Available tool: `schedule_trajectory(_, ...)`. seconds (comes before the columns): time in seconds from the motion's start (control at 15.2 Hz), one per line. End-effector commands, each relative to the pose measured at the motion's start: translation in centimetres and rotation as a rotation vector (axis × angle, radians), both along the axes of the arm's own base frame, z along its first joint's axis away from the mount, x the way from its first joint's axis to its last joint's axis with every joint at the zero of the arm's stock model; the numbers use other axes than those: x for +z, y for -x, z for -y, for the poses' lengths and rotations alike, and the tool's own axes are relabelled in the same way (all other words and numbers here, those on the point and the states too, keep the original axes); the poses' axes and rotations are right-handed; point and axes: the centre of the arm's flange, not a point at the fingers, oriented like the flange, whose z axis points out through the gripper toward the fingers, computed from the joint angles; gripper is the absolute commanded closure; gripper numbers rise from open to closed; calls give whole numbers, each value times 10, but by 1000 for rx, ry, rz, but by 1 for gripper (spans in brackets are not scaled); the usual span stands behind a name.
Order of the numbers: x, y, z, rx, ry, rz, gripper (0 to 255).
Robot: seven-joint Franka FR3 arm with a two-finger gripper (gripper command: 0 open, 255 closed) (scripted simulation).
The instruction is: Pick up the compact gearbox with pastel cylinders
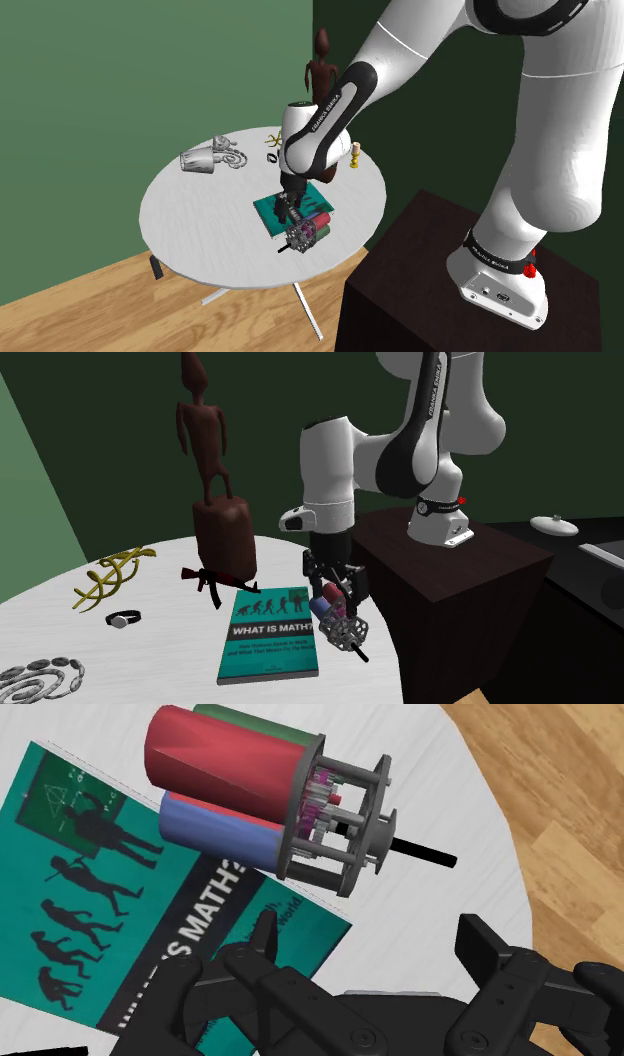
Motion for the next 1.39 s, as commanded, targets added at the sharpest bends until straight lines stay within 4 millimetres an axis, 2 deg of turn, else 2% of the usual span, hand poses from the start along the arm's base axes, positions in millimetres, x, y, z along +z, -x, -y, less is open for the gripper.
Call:
schedule_trajectory(0.0,-11,-4,-2,3,-2,3,0)
schedule_trajectory(0.33,-41,-4,-2,3,-2,3,0)
schedule_trajectory(0.46,-41,-4,-2,3,-2,3,0)
schedule_trajectory(0.53,-41,-3,-2,3,-2,3,255)
schedule_trajectory(1.12,-41,-4,-2,3,-2,3,255)
schedule_trajectory(1.32,-25,-4,-2,3,-2,3,255)
